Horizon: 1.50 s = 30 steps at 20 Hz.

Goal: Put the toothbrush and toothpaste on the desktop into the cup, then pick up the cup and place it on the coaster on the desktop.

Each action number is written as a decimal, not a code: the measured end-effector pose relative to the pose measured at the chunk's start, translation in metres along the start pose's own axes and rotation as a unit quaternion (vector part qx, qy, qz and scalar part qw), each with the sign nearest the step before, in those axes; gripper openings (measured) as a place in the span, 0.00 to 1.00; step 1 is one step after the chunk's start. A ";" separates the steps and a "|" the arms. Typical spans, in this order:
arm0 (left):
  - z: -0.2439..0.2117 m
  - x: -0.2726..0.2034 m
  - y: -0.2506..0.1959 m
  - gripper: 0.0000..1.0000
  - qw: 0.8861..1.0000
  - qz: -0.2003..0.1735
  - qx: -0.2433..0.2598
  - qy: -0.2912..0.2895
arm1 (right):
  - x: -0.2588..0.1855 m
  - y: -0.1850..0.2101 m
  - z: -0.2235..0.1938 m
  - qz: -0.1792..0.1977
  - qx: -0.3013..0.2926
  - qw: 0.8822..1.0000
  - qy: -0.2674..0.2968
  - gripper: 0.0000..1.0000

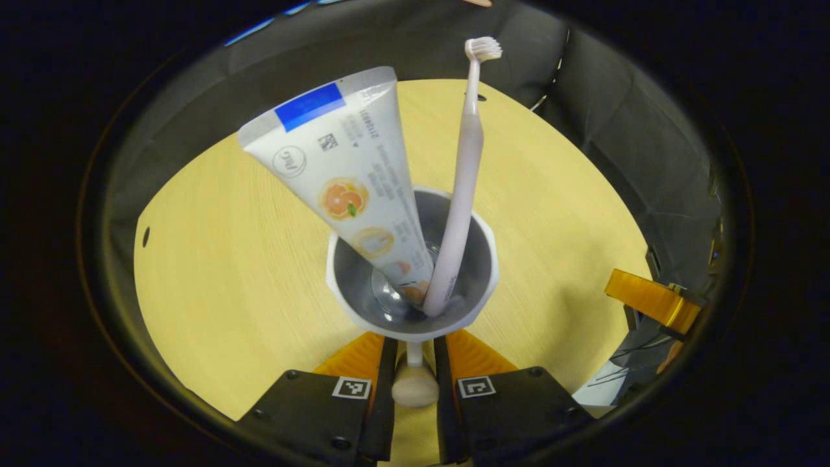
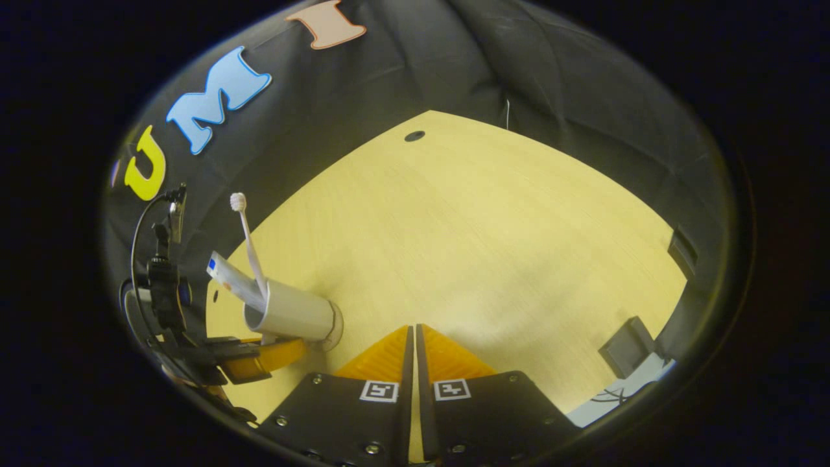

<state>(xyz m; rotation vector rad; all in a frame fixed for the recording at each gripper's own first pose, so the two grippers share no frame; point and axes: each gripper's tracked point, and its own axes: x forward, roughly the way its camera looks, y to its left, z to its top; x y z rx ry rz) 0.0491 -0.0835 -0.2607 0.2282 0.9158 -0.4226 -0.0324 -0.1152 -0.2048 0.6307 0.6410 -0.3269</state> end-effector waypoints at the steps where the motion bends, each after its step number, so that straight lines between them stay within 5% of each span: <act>1: 0.000 0.003 0.001 0.34 1.000 0.001 0.002 0.001 | 0.001 -0.001 -0.001 -0.001 0.002 1.000 0.000 0.06; 30: -0.009 -0.007 0.011 0.37 0.999 0.027 0.027 0.008 | 0.003 0.002 -0.005 0.010 0.003 1.000 0.025 0.06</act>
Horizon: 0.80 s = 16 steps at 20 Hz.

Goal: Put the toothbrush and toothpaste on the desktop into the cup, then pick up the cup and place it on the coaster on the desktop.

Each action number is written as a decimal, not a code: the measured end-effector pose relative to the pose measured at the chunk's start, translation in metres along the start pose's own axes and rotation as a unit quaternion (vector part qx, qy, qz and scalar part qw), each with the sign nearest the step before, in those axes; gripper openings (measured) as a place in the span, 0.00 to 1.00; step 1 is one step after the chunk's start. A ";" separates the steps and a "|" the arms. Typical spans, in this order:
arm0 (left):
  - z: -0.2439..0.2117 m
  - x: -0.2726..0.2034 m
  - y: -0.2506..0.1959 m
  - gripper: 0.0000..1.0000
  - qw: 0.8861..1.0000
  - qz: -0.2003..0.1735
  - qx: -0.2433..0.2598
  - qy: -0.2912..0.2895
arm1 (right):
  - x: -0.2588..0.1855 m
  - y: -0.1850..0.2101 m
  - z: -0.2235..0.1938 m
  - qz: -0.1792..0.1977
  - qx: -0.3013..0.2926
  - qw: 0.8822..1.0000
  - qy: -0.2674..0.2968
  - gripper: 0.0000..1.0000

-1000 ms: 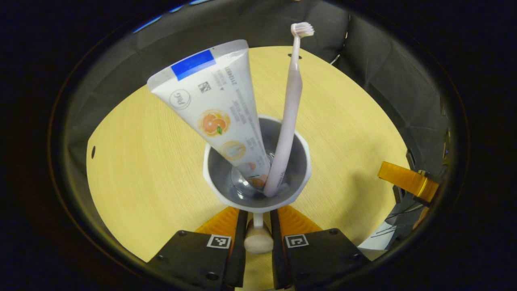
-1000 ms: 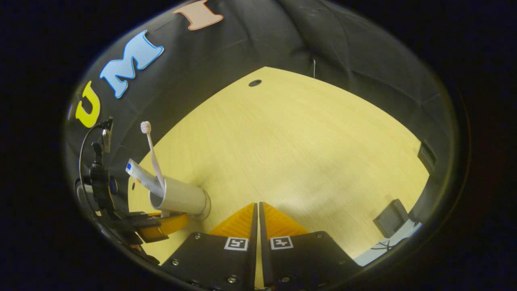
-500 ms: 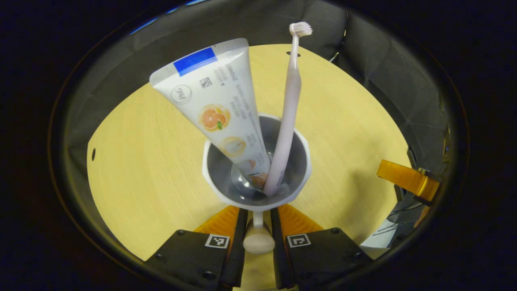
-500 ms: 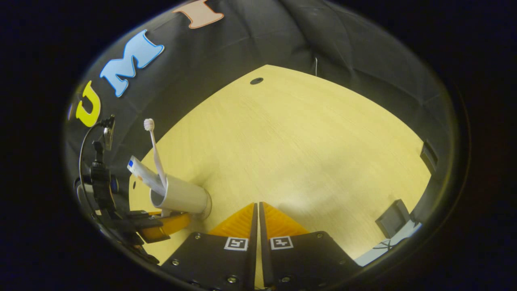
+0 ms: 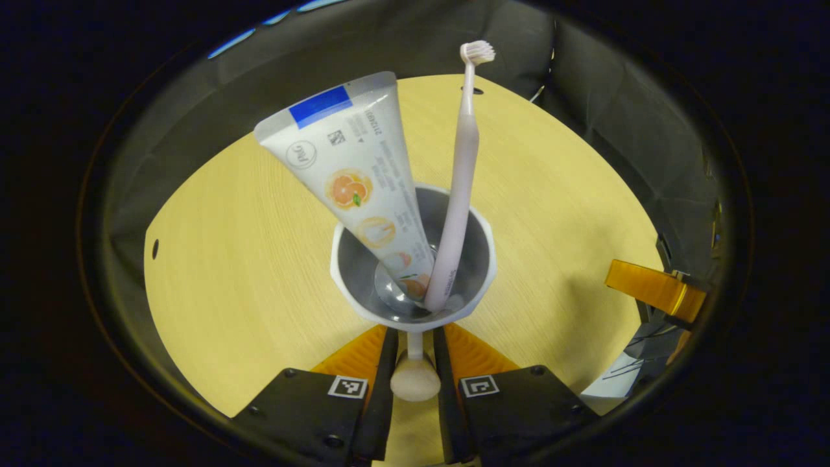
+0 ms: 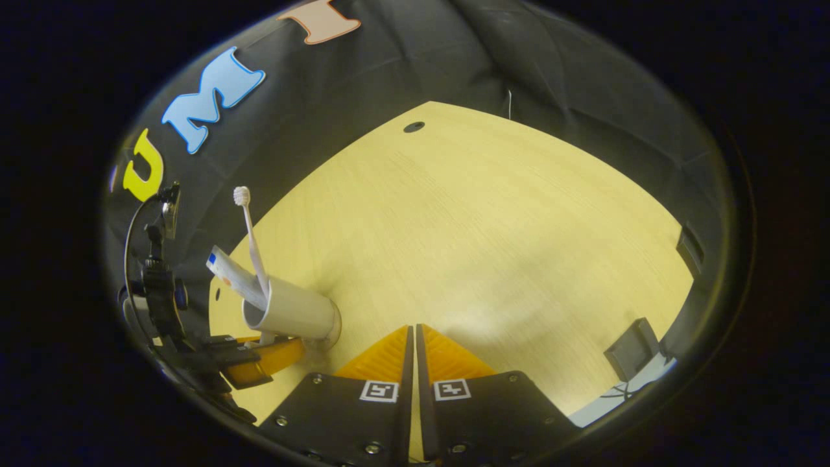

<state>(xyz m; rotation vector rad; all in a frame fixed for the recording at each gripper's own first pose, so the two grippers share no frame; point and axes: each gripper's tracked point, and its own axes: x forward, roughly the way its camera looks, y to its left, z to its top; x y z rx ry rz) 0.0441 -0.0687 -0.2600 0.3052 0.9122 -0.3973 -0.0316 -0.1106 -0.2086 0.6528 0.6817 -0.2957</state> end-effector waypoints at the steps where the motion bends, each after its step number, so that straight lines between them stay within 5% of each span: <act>1: -0.001 -0.001 0.000 0.37 1.000 0.000 0.000 -0.002 | 0.000 0.000 -0.001 0.001 -0.001 1.000 0.001 0.06; 16: -0.025 -0.035 0.003 0.37 0.999 -0.003 -0.038 -0.034 | 0.000 0.003 -0.007 0.026 -0.044 0.998 0.021 0.06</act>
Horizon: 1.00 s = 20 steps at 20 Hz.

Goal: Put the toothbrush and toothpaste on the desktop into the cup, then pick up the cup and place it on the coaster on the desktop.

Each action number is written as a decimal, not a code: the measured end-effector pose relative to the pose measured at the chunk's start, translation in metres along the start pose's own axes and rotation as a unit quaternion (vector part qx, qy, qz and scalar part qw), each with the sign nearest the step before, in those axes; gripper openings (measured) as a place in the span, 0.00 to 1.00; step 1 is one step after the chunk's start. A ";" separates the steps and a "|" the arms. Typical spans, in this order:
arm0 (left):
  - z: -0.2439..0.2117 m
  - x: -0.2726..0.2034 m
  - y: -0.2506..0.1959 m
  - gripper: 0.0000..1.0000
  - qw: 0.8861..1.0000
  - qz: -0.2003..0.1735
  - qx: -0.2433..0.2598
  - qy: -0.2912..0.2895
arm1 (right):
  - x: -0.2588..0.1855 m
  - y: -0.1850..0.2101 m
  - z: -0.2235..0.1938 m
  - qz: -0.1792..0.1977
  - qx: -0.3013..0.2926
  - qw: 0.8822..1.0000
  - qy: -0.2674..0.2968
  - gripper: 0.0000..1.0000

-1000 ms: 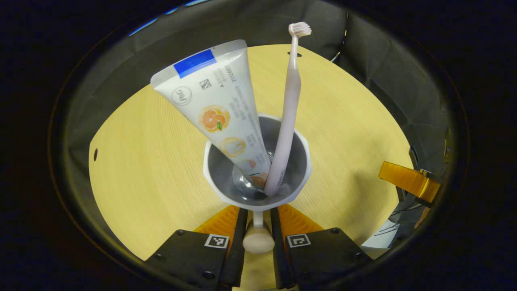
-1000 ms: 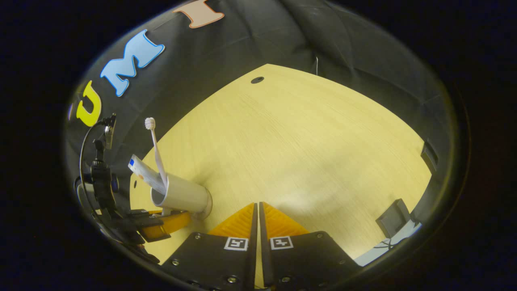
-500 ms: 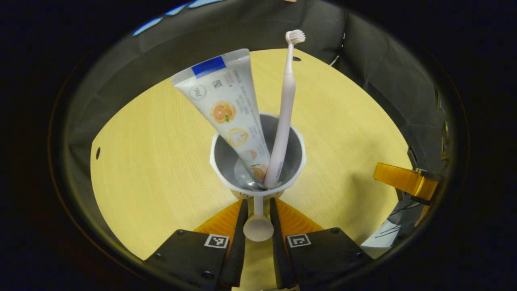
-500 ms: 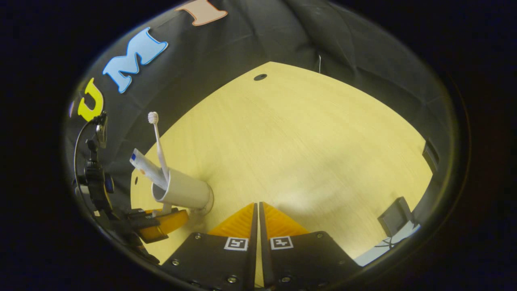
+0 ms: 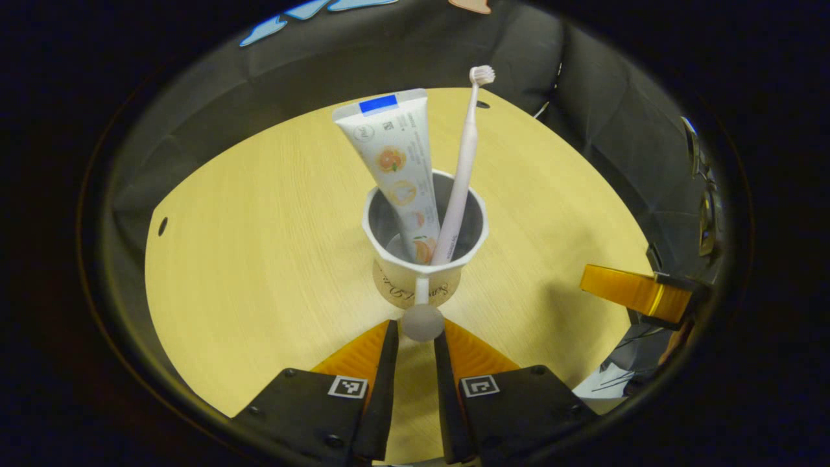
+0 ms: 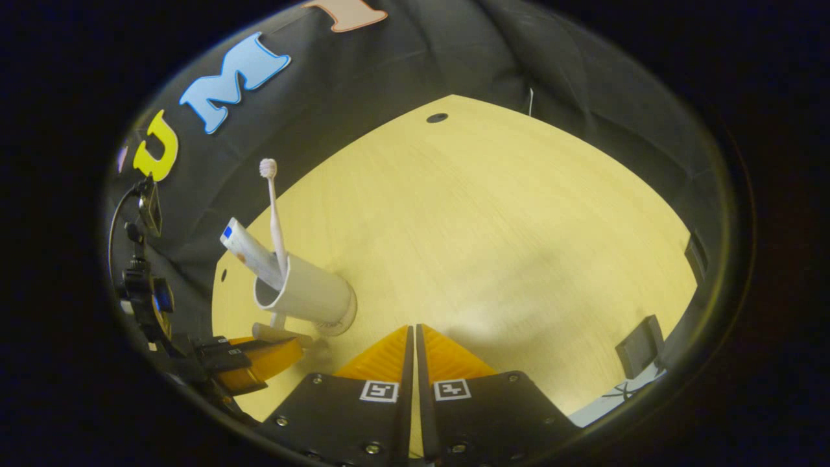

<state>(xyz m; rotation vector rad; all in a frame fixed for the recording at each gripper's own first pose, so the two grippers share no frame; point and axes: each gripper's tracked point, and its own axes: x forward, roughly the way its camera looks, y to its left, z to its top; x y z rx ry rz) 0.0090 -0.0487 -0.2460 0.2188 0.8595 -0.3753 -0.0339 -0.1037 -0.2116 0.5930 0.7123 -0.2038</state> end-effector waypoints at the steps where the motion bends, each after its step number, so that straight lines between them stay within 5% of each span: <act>1: -0.001 -0.004 0.000 0.37 1.000 0.001 -0.004 -0.005 | -0.001 0.000 0.000 0.002 -0.007 1.000 0.002 0.06; 11: -0.012 -0.047 0.037 0.38 0.996 0.044 -0.050 -0.062 | -0.006 0.034 0.016 0.047 -0.110 0.993 -0.023 0.06; 20: 0.013 -0.114 0.072 0.37 0.977 0.084 -0.108 -0.162 | -0.033 0.083 0.046 0.094 -0.165 0.979 -0.079 0.06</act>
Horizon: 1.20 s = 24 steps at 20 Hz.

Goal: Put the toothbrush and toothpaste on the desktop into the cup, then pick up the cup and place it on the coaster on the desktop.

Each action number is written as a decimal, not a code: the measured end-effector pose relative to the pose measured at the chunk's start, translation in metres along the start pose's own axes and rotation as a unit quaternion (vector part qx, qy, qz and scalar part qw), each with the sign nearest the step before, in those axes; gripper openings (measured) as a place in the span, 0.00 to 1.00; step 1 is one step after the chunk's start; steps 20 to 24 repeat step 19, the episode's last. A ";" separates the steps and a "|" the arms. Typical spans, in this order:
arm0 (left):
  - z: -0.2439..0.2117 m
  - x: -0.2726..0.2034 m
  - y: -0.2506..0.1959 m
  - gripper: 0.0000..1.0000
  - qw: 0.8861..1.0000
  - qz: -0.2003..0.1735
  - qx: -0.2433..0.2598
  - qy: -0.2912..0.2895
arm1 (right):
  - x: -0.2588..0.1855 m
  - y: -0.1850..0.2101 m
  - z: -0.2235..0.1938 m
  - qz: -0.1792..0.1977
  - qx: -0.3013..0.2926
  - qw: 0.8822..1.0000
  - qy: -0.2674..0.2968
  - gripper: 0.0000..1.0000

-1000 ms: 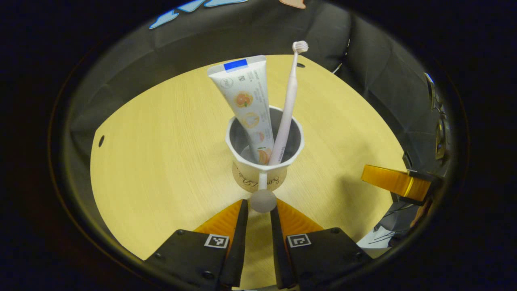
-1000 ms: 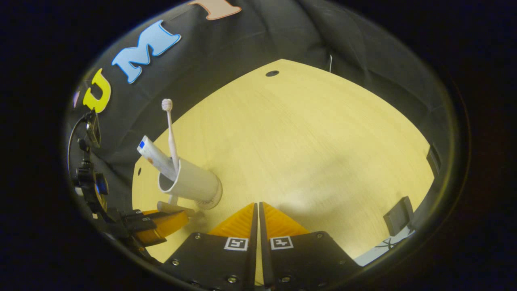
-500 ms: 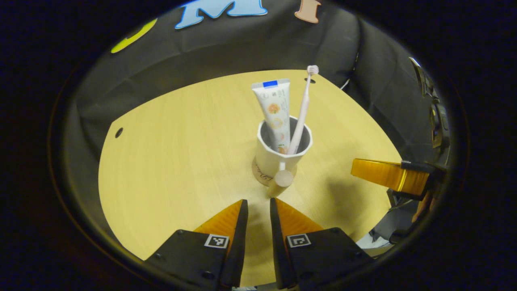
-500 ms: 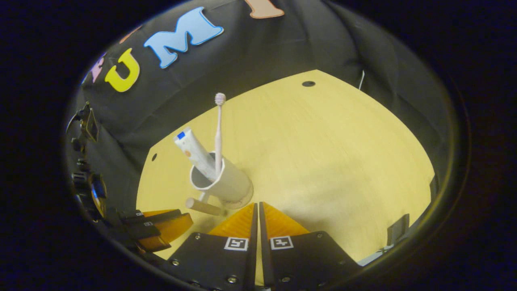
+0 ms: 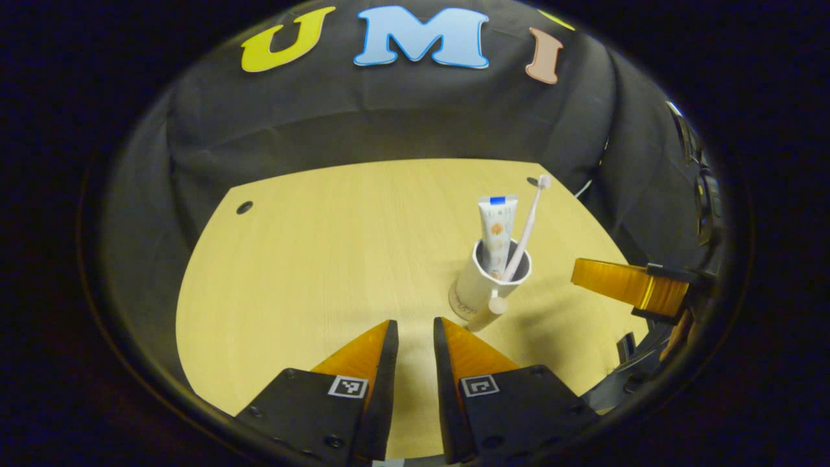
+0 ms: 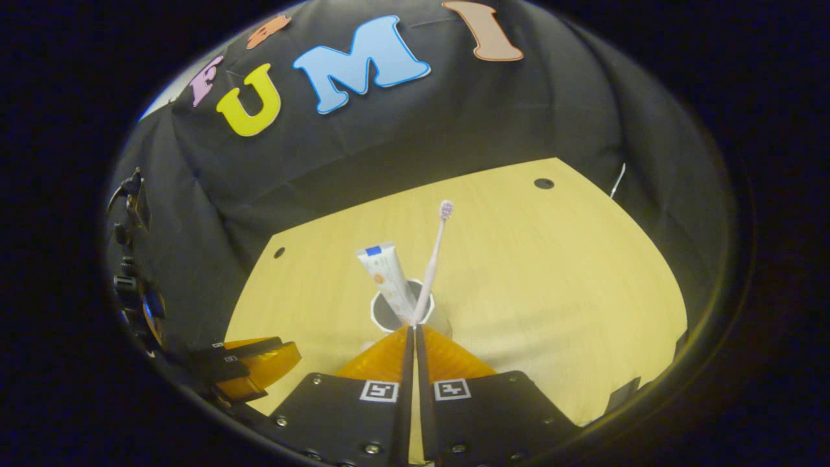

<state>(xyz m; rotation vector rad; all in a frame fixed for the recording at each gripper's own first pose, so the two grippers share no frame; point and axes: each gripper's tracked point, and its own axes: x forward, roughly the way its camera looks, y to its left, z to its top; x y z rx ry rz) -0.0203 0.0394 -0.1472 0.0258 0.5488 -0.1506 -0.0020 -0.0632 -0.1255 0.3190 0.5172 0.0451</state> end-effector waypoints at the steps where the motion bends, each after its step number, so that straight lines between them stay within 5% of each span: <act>1: 0.011 -0.006 0.001 0.37 1.000 0.001 -0.002 -0.016 | -0.004 0.004 0.010 0.003 -0.005 1.000 -0.014 0.06; 6: 0.073 -0.041 0.003 0.38 0.993 0.006 -0.012 -0.120 | -0.031 0.020 0.064 0.001 -0.051 0.993 -0.105 0.06; 14: 0.149 -0.101 0.003 0.37 0.966 0.036 0.021 -0.256 | -0.071 0.038 0.123 -0.016 -0.108 0.969 -0.222 0.06; 16: 0.157 -0.112 -0.001 0.36 0.960 0.034 0.027 -0.276 | -0.076 0.042 0.130 -0.018 -0.120 0.963 -0.242 0.15; 17: 0.161 -0.115 -0.002 0.36 0.958 0.035 0.027 -0.284 | -0.076 0.041 0.132 -0.020 -0.126 0.960 -0.248 0.28; 24: 0.171 -0.124 0.001 0.36 0.951 0.043 0.021 -0.305 | -0.081 0.043 0.138 -0.025 -0.134 0.955 -0.265 0.22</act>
